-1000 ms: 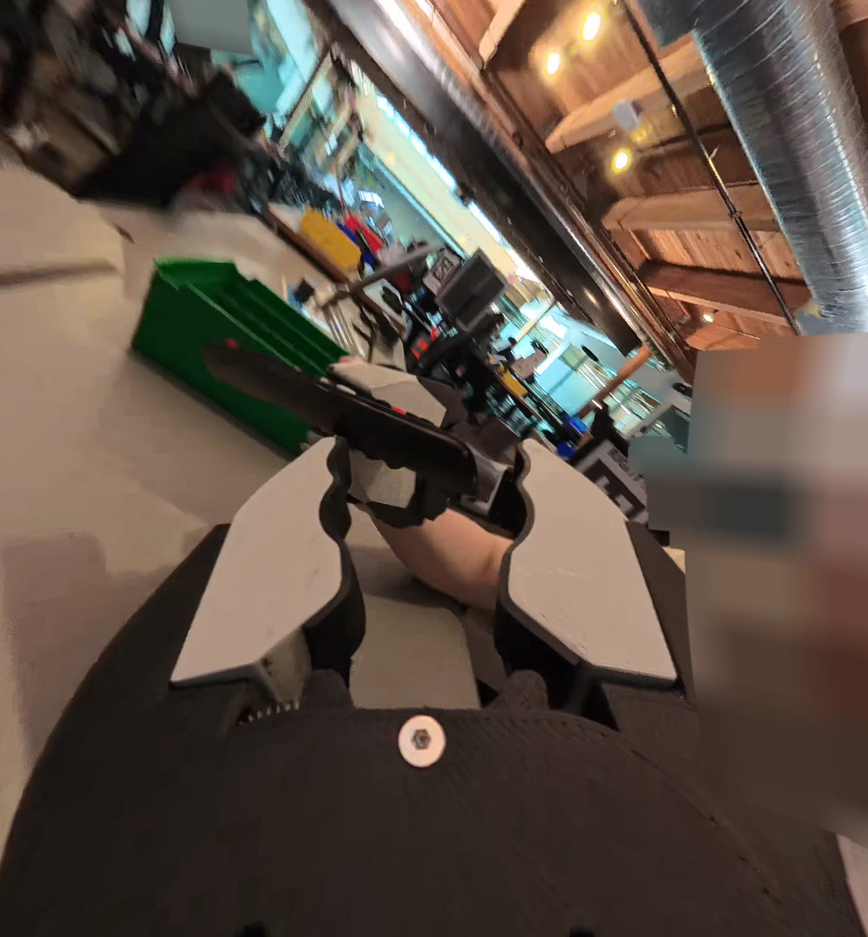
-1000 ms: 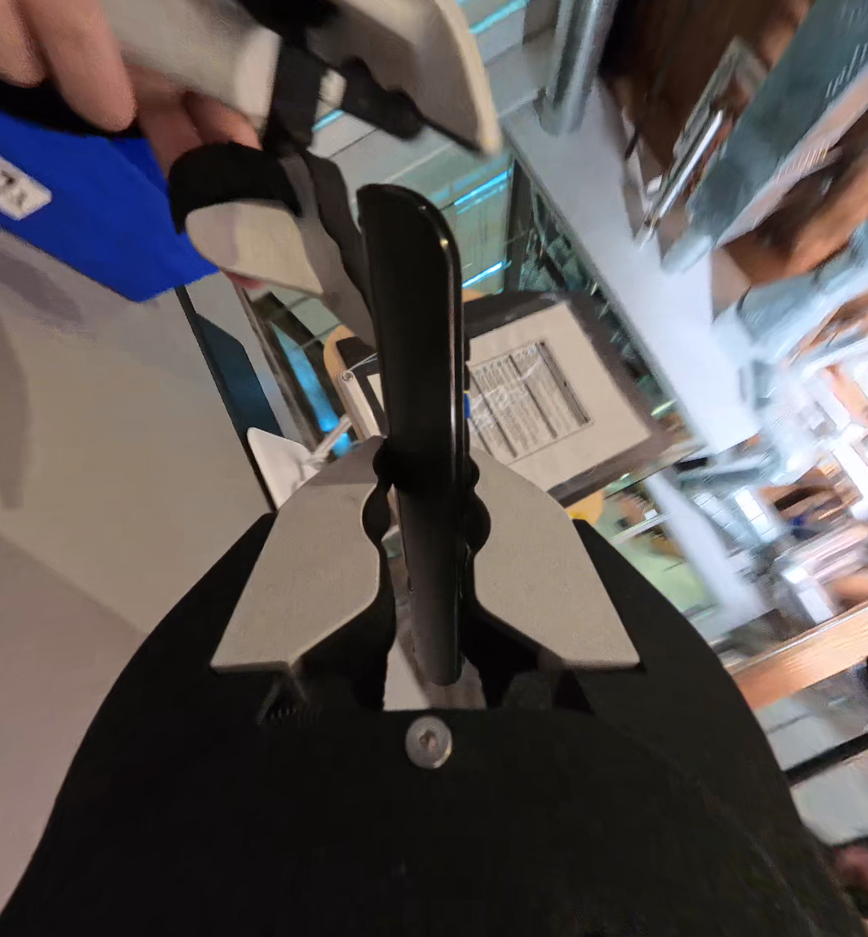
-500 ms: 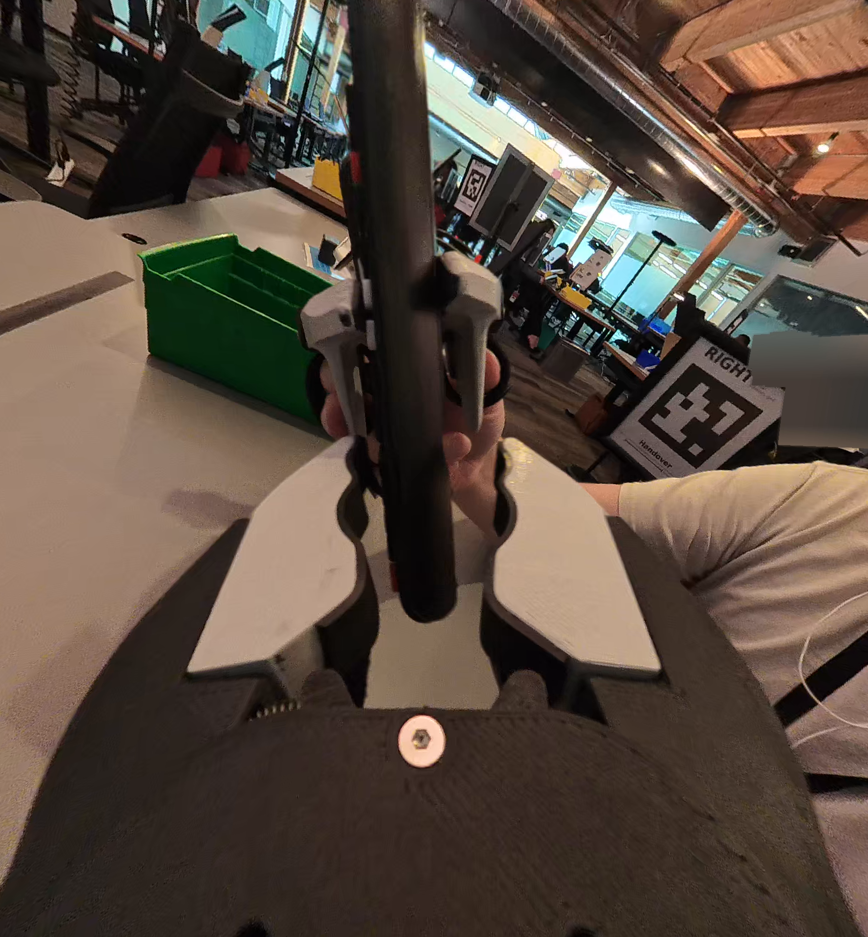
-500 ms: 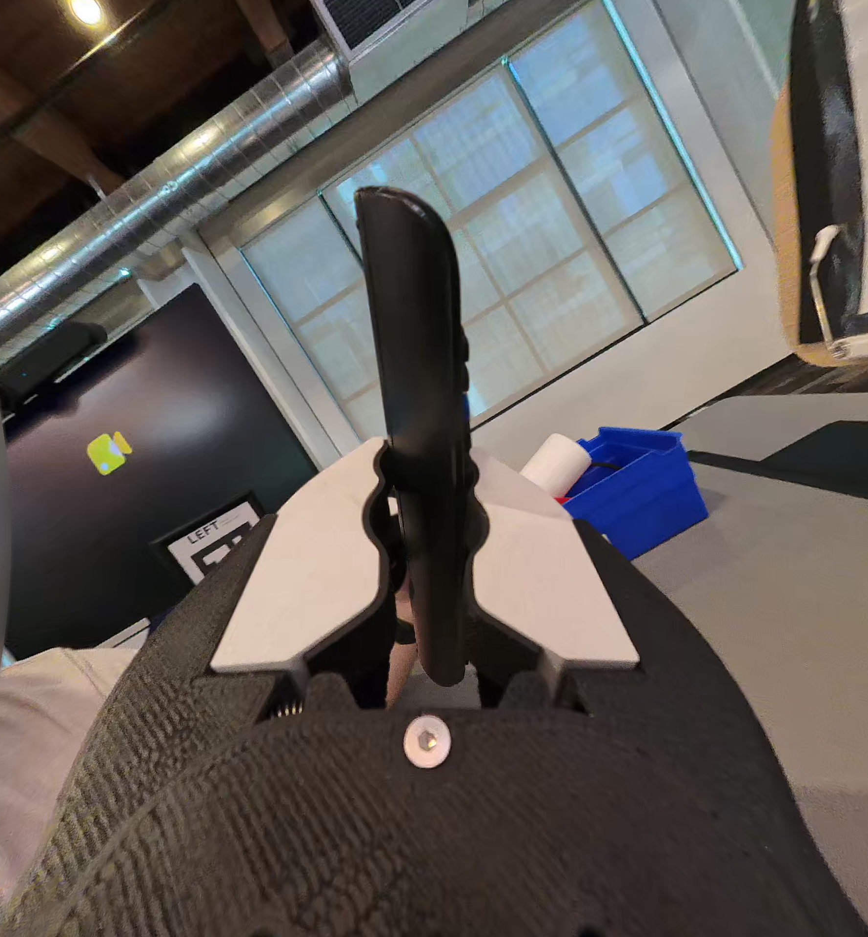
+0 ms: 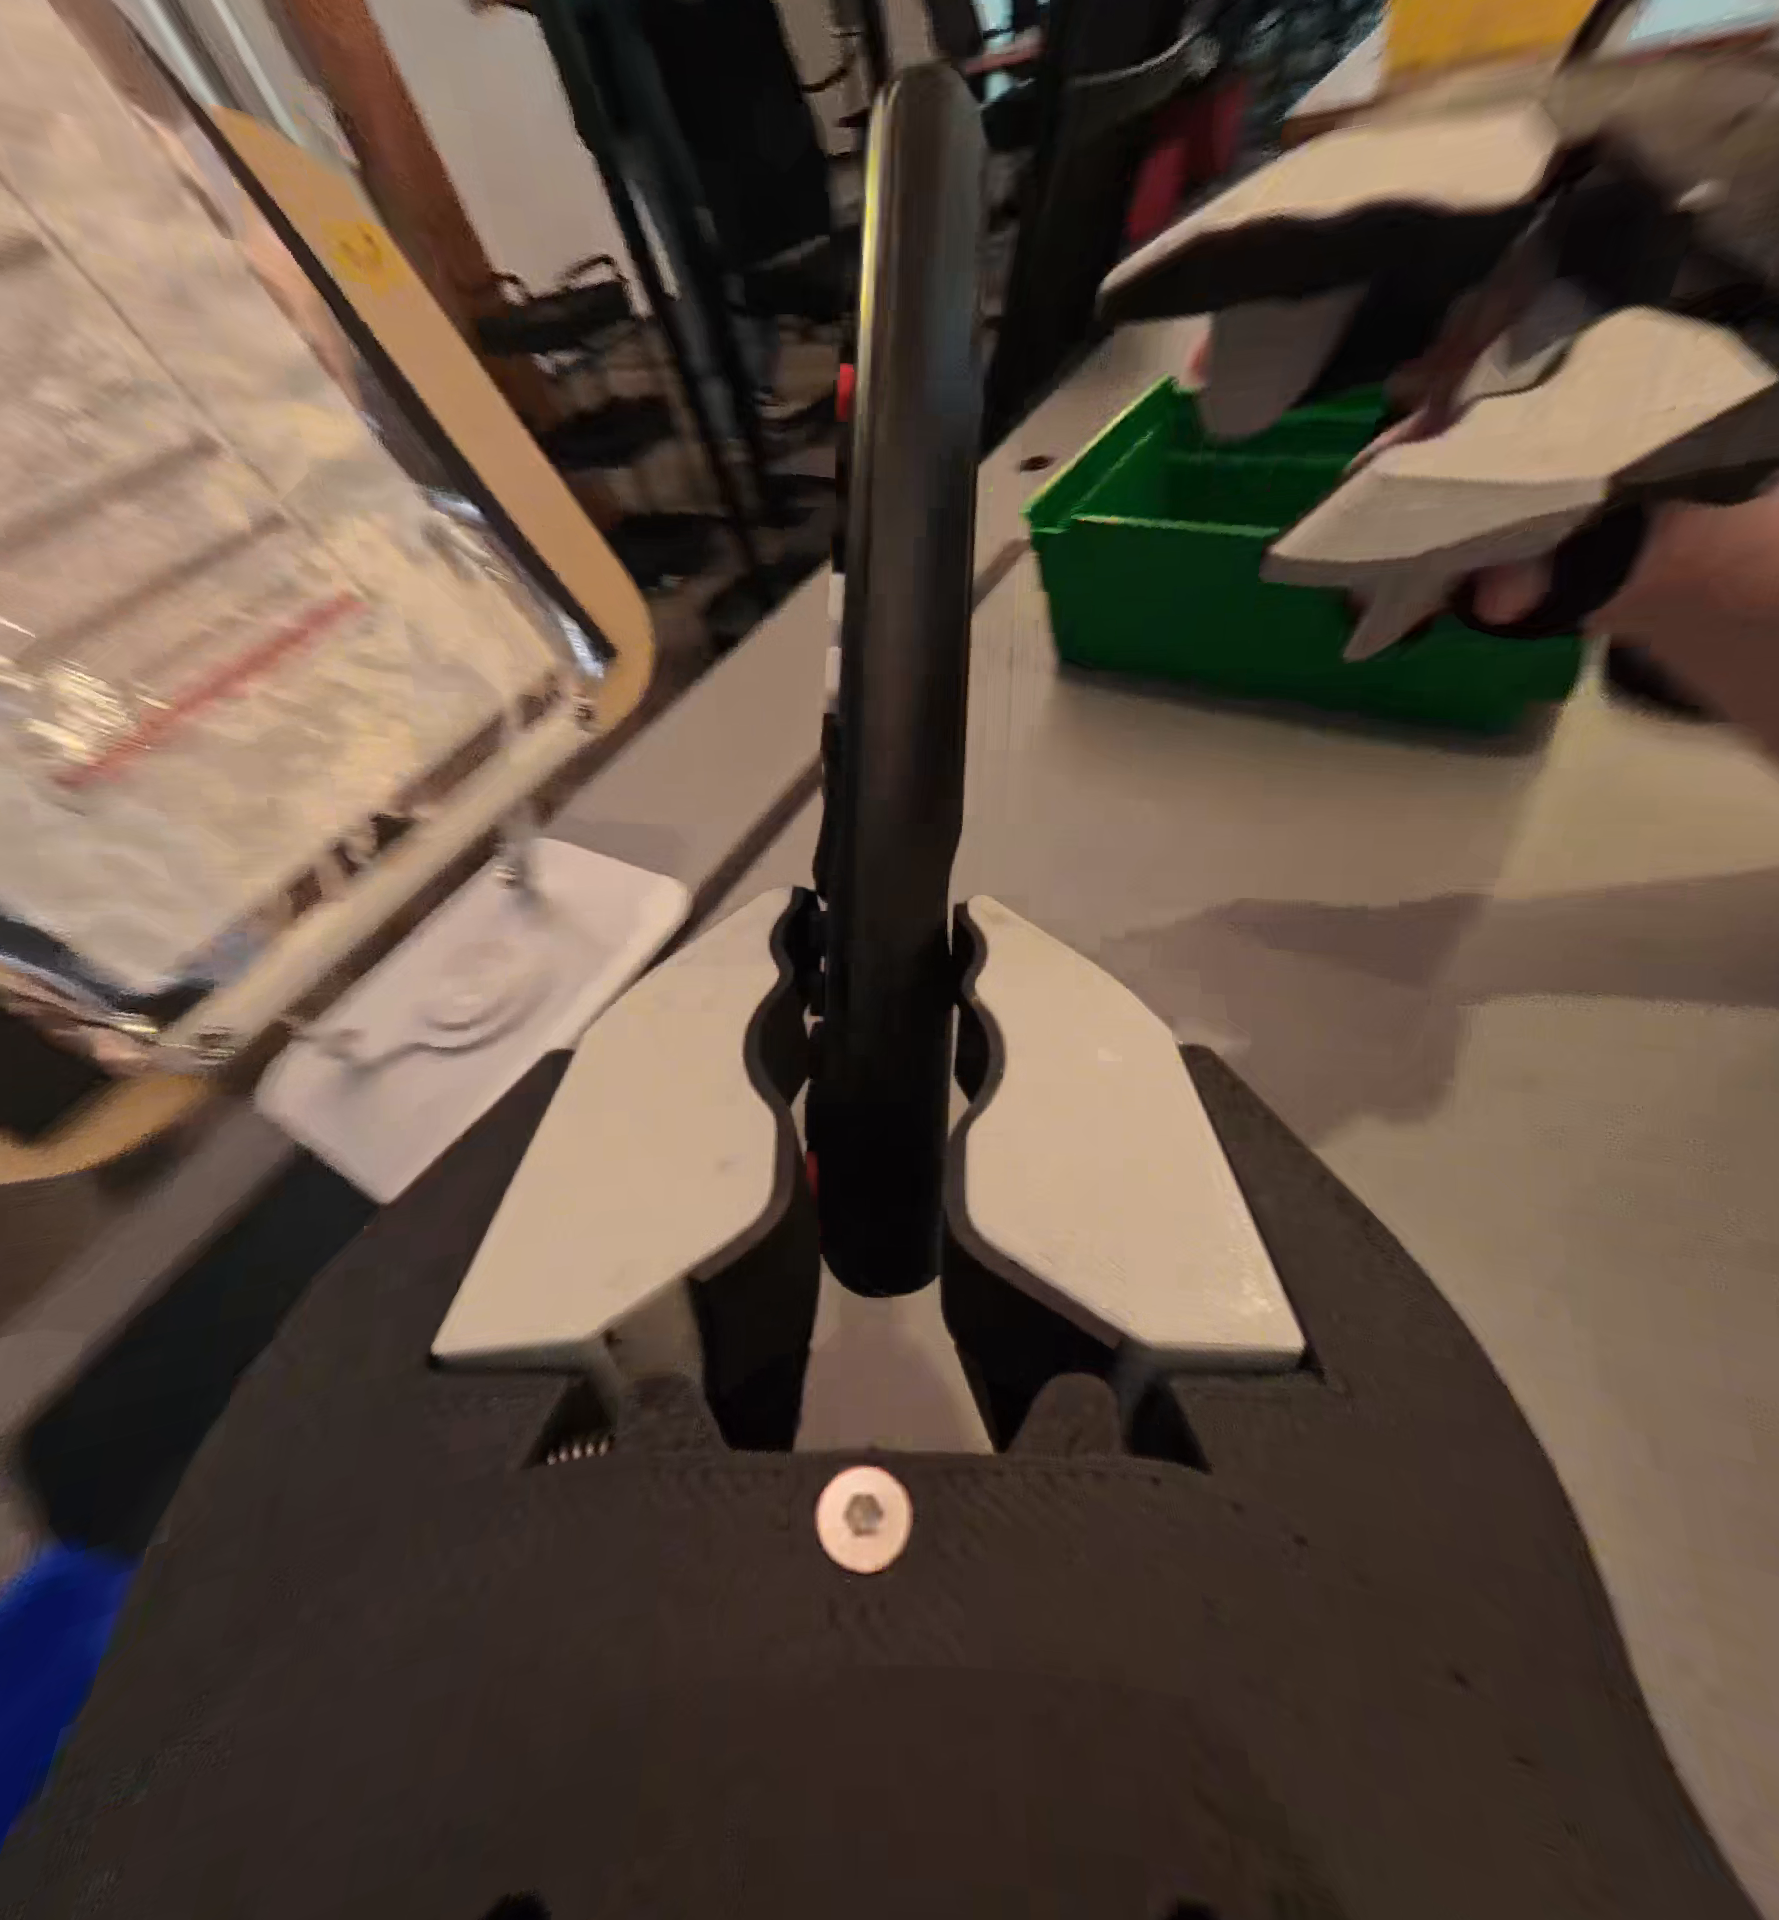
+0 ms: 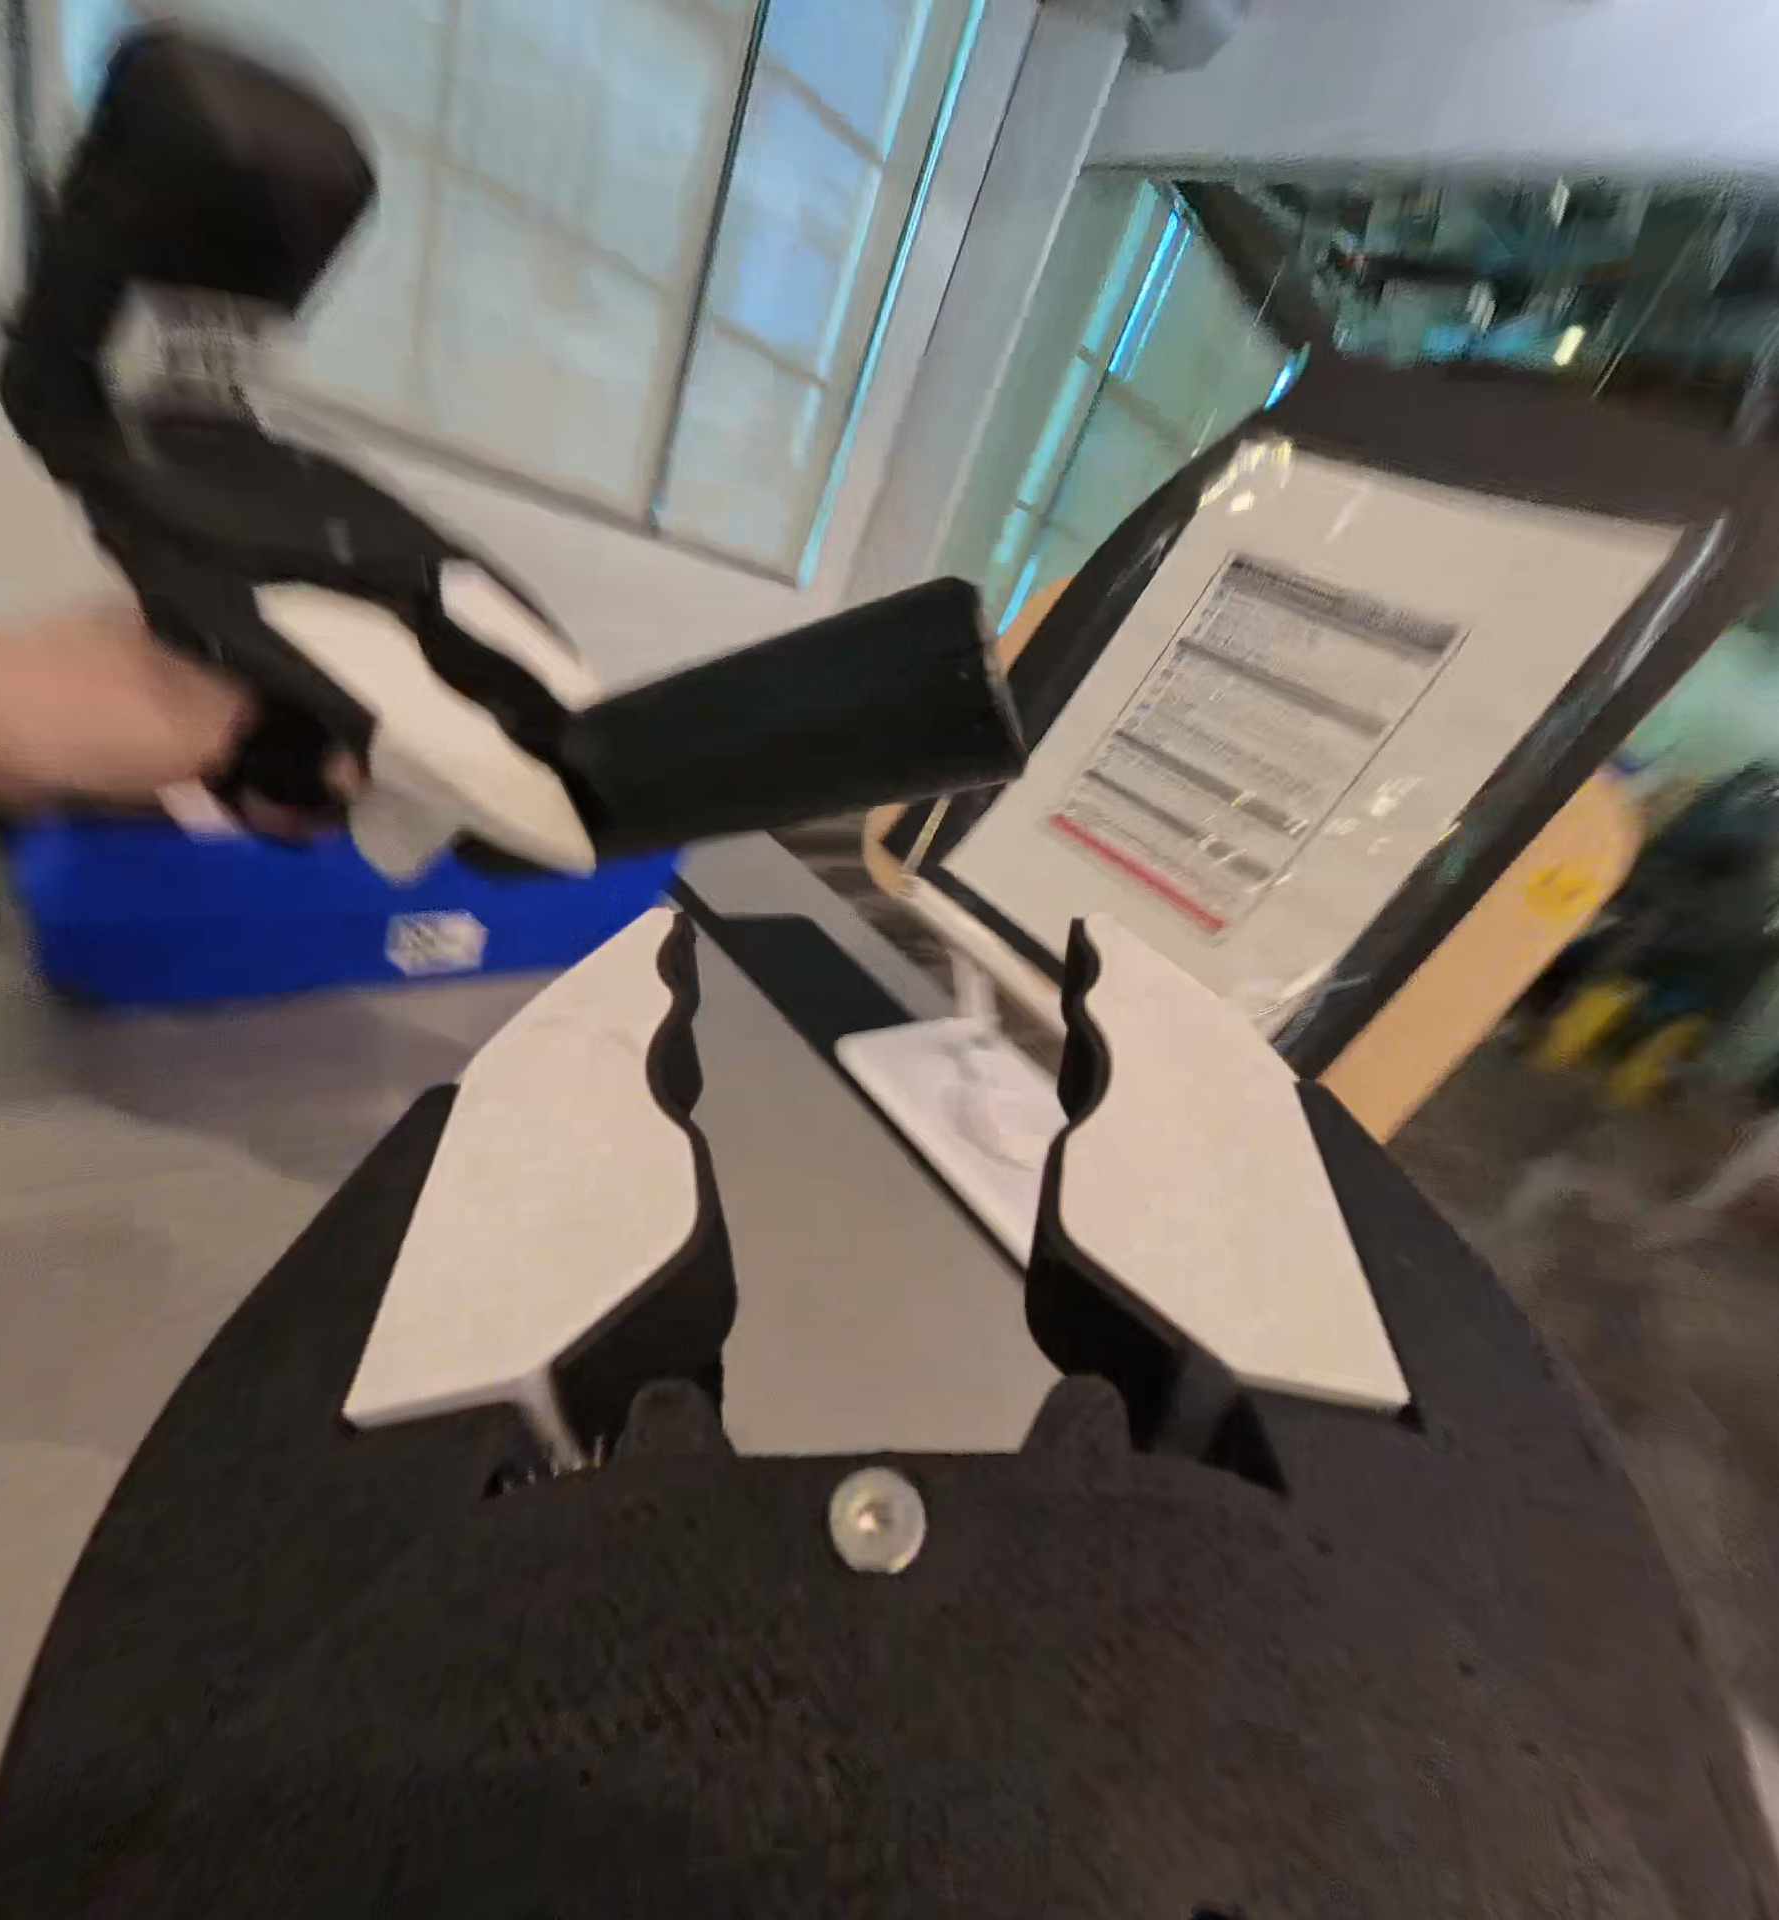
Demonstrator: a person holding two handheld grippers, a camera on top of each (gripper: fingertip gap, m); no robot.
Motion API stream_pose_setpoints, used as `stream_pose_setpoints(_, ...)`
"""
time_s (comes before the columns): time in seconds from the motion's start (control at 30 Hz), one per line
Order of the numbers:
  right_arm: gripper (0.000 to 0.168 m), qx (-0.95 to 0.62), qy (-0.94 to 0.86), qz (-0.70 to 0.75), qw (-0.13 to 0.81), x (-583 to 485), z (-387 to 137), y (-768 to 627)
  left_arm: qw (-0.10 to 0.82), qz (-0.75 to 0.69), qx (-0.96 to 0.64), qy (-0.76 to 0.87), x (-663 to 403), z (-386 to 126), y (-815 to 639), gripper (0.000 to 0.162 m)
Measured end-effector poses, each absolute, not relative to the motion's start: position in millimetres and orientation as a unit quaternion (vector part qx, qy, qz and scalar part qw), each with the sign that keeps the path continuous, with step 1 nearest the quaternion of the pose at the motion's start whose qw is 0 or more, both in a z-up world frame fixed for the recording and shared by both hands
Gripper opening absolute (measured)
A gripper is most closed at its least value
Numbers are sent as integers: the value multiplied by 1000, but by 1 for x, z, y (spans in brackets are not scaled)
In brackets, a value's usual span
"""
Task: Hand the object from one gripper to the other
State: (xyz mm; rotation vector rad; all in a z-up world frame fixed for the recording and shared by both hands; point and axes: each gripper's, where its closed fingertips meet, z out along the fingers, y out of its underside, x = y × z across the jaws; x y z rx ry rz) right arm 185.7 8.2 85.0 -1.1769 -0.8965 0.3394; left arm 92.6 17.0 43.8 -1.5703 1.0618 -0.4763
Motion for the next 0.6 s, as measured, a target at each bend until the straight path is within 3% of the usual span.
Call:
stream_pose_setpoints(0.17,69,-417,-545,-148,712,163,69,-10,609,2,-601,517,100,46,12,24)
stream_pose_setpoints(0.43,68,-392,-569,-256,676,160,56,-3,580,170,-539,586,115,31,5,24)
stream_pose_setpoints(0.6,50,-386,-598,-261,653,159,42,-1,571,224,-499,612,117,27,1,25)
